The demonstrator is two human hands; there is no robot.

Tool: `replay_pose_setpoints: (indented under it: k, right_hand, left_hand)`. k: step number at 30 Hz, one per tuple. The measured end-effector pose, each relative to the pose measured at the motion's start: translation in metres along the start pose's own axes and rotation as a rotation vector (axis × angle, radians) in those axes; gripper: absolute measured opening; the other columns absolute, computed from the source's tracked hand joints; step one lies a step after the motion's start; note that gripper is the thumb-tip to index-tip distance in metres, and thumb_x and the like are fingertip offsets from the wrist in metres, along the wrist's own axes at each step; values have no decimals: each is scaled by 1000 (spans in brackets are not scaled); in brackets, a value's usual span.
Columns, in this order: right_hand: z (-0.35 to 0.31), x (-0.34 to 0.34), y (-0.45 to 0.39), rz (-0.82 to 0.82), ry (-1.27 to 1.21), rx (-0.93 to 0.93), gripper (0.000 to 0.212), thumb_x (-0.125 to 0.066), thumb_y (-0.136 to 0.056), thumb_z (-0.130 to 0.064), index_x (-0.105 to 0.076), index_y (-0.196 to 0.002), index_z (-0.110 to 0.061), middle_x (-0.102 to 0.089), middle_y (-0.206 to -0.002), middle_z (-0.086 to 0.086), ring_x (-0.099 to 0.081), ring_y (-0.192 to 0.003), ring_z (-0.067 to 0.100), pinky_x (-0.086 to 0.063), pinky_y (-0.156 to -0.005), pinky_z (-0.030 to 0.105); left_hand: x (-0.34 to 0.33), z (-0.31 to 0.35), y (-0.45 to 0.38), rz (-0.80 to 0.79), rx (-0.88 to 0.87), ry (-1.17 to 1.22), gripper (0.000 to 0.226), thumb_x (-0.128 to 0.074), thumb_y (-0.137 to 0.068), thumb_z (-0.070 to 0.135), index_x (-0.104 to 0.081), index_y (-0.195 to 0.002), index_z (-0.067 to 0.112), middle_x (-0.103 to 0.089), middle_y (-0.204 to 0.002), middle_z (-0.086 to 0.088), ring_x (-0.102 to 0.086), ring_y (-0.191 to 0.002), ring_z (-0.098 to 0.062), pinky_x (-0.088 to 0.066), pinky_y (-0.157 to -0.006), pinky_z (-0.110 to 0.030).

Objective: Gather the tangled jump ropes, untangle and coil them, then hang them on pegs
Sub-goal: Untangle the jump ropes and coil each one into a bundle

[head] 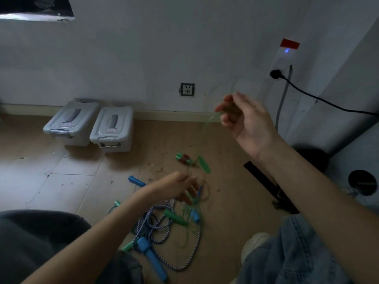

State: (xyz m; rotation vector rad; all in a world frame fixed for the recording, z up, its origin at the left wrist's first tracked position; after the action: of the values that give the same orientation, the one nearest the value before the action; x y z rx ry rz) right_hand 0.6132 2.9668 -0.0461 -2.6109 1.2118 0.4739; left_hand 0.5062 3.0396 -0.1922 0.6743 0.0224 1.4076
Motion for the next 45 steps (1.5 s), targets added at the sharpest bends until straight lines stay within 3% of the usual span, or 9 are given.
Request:
replay_pose_setpoints:
  k: [6,12,15,20,25,28,35,39,45]
  right_hand:
    - [87,1,32,-351,575,-574,45,-55,-85,-43,-59,-120,-14,-61,-118,5,-63,-69,14,-48,-54,19]
    - [90,-31,51,-732,836,-407,21,-58,-89,-19,-64,-109,-22,-70,-87,-8,-57,-72,3,-42,-60,19]
    - [79,-37,43,-616,743,-293,15,-56,-91,-15,-66,-99,-7,-64,-68,-4,-49,-57,8,-38,-54,20]
    - [58,-34,35,-548,635,-246,16,-60,-87,-16,-66,-93,-2,-66,-72,3,-50,-54,6,-39,-48,15]
    - [27,-4,12,-277,1086,-37,12,-70,-81,-12,-68,-75,-22,-68,-65,-9,-54,-51,-2,-39,-47,10]
    - [21,-1,10,-203,1459,110,8,-72,-79,-19,-73,-86,-24,-62,-75,-17,-55,-69,-7,-39,-66,9]
    - [15,-1,6,-214,911,16,8,-66,-84,-12,-71,-78,-14,-71,-63,-8,-60,-57,-5,-39,-53,5]
    - [9,-4,6,-180,700,-25,11,-60,-87,-11,-70,-83,-12,-70,-63,-4,-42,-41,0,-32,-40,11]
    - [18,-27,14,-343,485,-111,17,-62,-78,-28,-72,-86,-15,-69,-69,0,-39,-39,3,-27,-35,12]
  left_hand:
    - [49,74,30,150,-260,461,39,-32,-98,30,-59,-82,6,-56,-49,3,-39,-34,-7,-35,-37,-14]
    - [82,88,42,205,-377,695,35,-34,-97,32,-60,-90,10,-56,-58,4,-37,-39,-5,-34,-38,-13]
    - [97,68,42,377,-324,450,29,-40,-92,41,-61,-100,23,-62,-83,4,-52,-57,-5,-45,-52,-12]
    - [45,63,42,-104,-297,367,48,-54,-79,44,-52,-122,23,-65,-113,0,-62,-104,-13,-51,-81,-17]
    - [86,69,44,397,-320,-86,12,-67,-79,22,-66,-90,27,-69,-76,11,-62,-64,3,-45,-53,-6]
    - [97,74,46,550,-388,-238,13,-62,-85,23,-64,-75,32,-68,-68,14,-63,-59,8,-49,-62,-9]
    - [115,76,57,704,-449,-116,14,-56,-89,20,-63,-78,25,-70,-70,9,-66,-61,-5,-49,-56,-13]
    - [125,70,58,823,-354,-256,27,-65,-82,18,-54,-107,19,-53,-103,9,-53,-92,-6,-41,-79,-15]
    - [86,86,46,507,-464,90,12,-65,-81,16,-65,-92,13,-68,-86,3,-64,-75,4,-51,-65,-11]
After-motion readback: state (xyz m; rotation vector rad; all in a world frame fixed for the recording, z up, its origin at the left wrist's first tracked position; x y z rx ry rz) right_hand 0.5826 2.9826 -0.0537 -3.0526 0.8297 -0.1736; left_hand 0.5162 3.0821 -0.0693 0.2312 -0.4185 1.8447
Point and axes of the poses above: each hand's wrist, its own y-axis away from the middle knuckle, its own x-axis out of the back of the hand, z = x × y, the point moved 9 cm from there along -y, towards the middle knuckle
